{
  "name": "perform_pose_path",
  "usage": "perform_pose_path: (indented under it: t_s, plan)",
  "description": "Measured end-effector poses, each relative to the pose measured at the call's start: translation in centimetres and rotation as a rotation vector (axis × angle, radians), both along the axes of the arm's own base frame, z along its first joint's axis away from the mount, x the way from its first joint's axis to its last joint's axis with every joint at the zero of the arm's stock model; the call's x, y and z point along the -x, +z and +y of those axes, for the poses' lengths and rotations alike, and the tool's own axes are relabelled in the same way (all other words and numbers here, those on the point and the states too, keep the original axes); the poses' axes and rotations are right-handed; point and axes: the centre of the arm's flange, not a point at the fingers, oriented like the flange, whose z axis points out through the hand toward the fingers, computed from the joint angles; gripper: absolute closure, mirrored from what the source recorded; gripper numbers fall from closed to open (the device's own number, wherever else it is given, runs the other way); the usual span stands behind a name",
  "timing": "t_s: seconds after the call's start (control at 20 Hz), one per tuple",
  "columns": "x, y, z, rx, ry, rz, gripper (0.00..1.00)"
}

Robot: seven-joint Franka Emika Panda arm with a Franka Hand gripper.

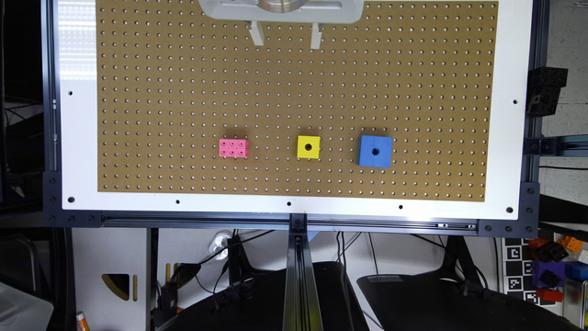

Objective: Pick up pink block.

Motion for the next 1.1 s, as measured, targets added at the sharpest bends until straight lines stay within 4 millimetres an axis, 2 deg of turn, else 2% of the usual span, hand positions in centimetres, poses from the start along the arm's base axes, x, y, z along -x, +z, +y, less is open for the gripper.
perform_pose_path:
  t_s: [0.25,0.6,0.75,1.1]
  plan:
    - [0.0,0.0,-0.3,0.001,-0.003,-0.001,0.00]
    - [-1.0,0.7,-3.9,0.006,-0.010,-0.022,0.00]
    - [-2.4,0.6,-4.6,0.007,-0.011,-0.025,0.00]
    - [-7.4,-0.2,-7.3,0.009,-0.015,-0.028,0.00]
